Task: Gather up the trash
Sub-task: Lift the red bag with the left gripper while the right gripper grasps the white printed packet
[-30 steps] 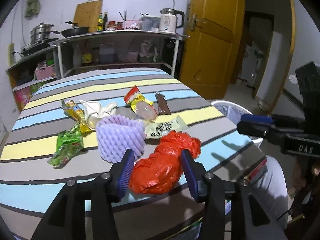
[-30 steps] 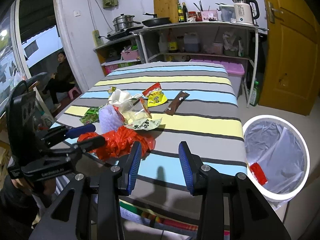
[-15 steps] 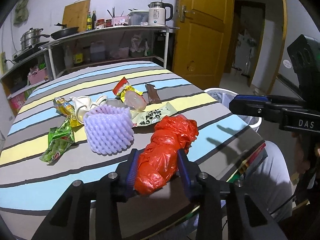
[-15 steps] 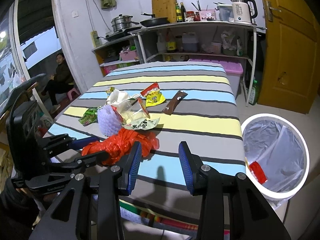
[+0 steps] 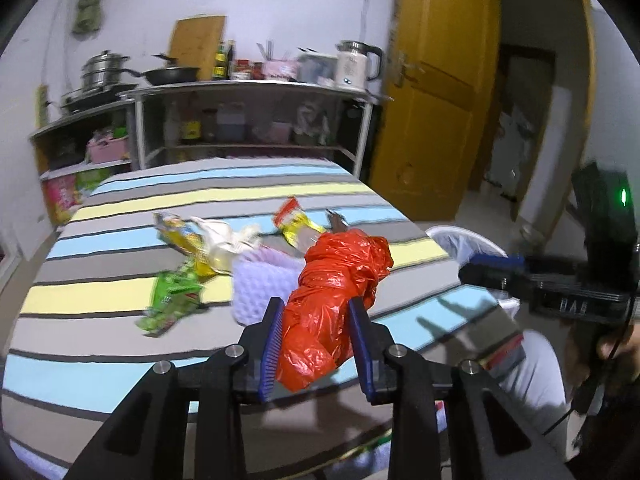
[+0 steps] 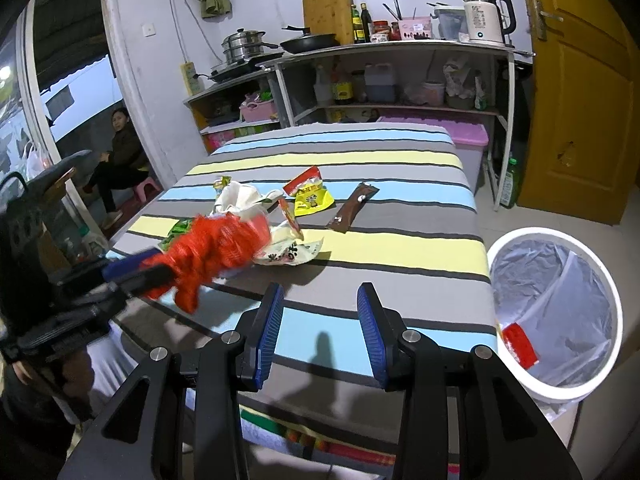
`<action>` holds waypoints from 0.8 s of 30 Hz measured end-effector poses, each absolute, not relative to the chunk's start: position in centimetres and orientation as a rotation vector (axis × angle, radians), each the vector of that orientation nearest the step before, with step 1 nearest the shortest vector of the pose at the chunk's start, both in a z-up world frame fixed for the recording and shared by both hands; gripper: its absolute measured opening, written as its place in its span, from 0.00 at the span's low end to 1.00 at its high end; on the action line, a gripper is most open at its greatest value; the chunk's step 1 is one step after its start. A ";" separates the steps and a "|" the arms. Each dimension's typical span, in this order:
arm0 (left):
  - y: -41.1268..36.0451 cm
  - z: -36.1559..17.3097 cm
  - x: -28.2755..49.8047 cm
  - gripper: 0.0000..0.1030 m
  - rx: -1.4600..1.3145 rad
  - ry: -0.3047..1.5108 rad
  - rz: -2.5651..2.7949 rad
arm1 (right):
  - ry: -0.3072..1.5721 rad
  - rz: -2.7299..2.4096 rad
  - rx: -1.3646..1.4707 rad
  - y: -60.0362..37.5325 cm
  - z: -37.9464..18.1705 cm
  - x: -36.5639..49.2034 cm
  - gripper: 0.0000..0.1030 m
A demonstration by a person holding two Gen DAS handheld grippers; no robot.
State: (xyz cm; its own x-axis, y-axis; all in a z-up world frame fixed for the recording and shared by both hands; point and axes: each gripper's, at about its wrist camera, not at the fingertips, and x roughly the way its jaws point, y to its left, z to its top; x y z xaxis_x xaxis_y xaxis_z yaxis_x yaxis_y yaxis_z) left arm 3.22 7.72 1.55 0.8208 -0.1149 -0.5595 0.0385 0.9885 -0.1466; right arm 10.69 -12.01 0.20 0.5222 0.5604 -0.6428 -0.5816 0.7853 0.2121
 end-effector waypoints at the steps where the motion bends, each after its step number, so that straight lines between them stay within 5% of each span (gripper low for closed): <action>1: 8.0 1.7 3.2 0.31 -0.138 0.596 -0.070 | 0.761 0.689 -0.030 -11.8 0.1 10.8 0.38; 24: 12.7 1.8 4.2 0.31 -0.224 0.567 0.030 | 0.927 0.730 -0.095 -4.0 -5.3 18.5 0.38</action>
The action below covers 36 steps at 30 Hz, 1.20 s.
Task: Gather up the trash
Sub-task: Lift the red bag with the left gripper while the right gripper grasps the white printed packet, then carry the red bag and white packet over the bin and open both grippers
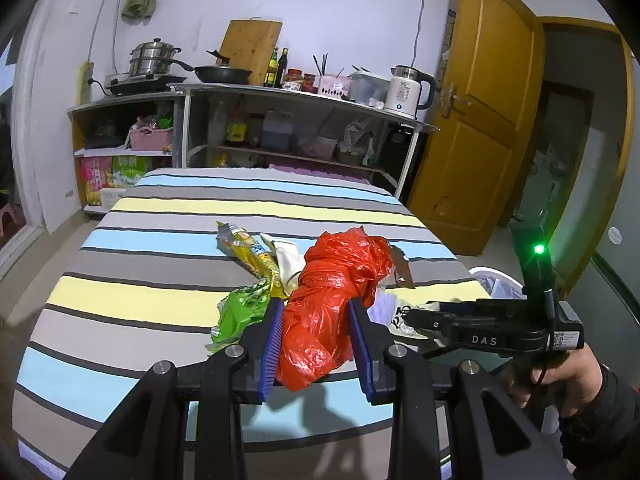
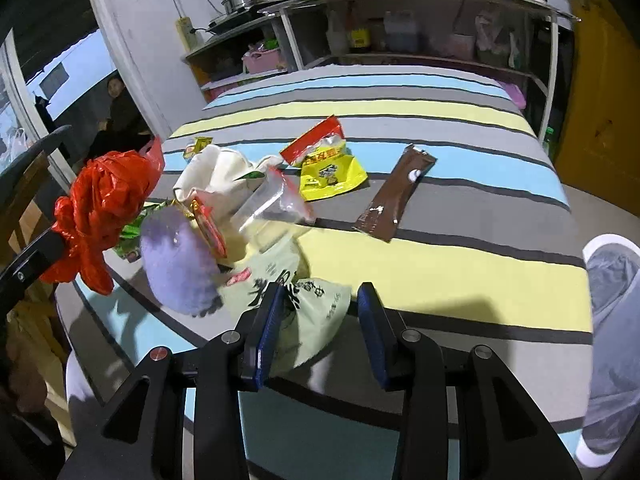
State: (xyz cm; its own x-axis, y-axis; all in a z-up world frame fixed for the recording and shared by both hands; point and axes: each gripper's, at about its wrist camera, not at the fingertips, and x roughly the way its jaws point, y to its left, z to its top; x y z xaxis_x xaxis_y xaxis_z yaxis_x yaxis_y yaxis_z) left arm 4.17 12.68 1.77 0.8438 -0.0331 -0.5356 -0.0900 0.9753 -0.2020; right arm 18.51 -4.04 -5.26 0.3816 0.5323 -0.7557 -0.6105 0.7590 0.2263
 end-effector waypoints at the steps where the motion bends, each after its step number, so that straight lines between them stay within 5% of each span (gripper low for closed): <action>1: 12.8 1.7 4.3 0.31 -0.224 0.569 0.031 | 0.928 0.733 -0.101 -3.9 -5.2 18.5 0.39; 10: 13.2 1.4 5.0 0.31 -0.233 0.575 0.029 | 0.899 0.728 -0.138 -3.7 -4.7 17.2 0.16; 36: 4.9 4.0 7.1 0.31 -0.197 0.581 -0.069 | 0.712 0.615 0.005 -13.3 2.2 12.9 0.15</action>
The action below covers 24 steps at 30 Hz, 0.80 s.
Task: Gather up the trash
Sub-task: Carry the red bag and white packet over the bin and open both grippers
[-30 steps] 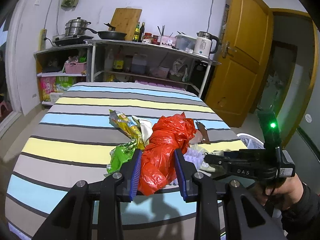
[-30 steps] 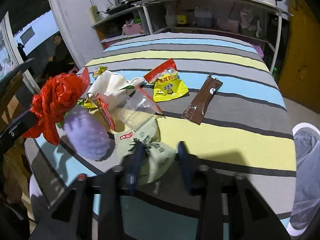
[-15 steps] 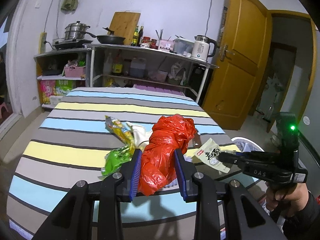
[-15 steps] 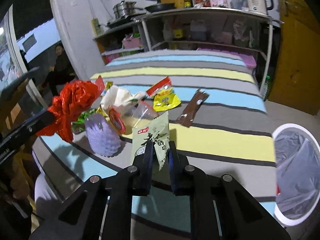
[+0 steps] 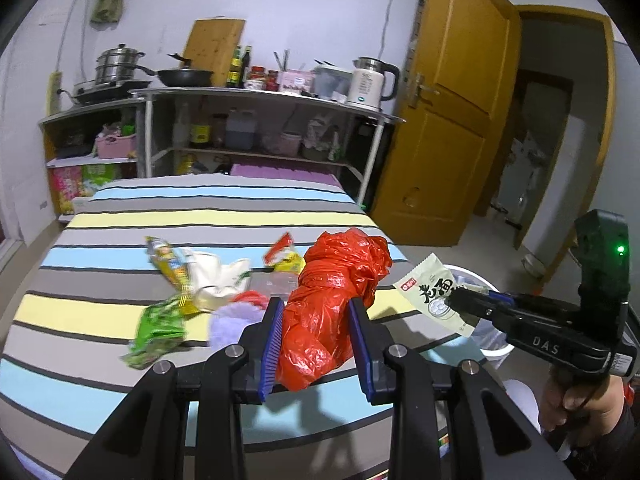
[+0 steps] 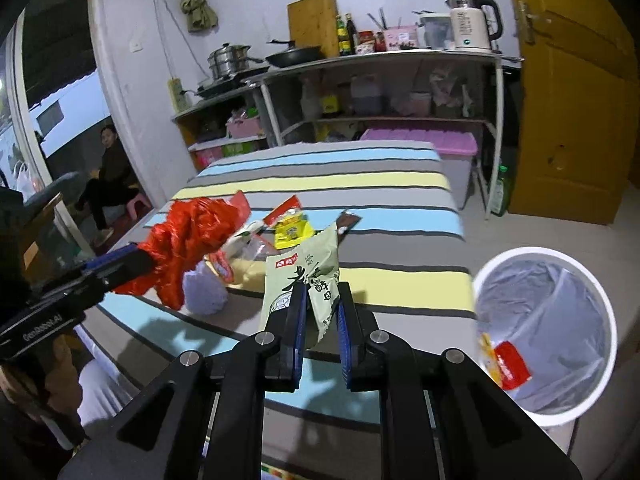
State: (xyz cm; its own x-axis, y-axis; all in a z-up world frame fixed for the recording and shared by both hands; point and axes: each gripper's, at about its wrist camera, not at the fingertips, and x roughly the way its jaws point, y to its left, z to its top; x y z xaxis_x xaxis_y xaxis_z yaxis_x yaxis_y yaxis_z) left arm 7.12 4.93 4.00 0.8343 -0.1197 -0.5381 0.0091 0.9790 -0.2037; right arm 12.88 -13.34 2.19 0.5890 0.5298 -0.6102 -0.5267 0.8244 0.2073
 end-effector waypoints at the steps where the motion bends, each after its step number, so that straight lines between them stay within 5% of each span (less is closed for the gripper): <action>1: 4.4 4.1 7.4 0.31 -0.193 0.583 -0.079 | 0.708 0.603 0.009 -13.9 2.3 12.9 0.15; 24: -5.9 4.5 14.3 0.31 -0.111 0.605 -0.289 | 0.684 0.376 0.102 -24.8 2.5 14.9 0.15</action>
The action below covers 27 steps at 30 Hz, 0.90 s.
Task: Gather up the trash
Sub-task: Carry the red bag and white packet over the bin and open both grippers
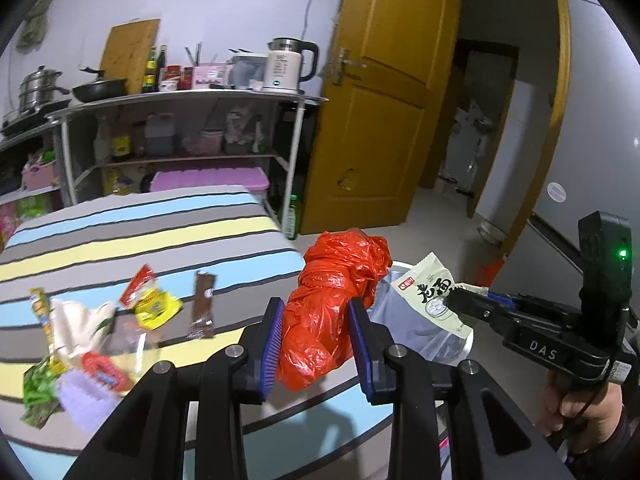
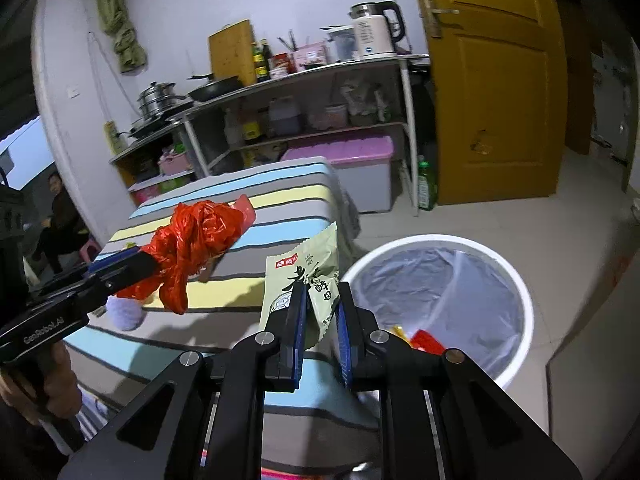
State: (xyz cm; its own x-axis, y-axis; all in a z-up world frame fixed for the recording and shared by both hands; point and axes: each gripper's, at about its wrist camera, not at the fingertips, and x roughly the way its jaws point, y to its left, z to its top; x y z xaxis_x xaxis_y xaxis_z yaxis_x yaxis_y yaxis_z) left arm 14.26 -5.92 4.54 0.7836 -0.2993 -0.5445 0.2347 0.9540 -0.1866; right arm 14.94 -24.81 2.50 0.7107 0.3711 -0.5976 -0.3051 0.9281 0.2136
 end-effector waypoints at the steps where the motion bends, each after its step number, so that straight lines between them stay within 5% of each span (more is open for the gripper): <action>1: -6.4 4.5 14.6 0.31 -0.107 0.607 -0.299 | 0.684 0.367 0.106 -25.2 2.4 15.1 0.15; 27: -16.1 -0.3 21.1 0.33 -0.051 0.713 -0.464 | 0.771 0.200 0.192 -32.7 -1.6 19.0 0.15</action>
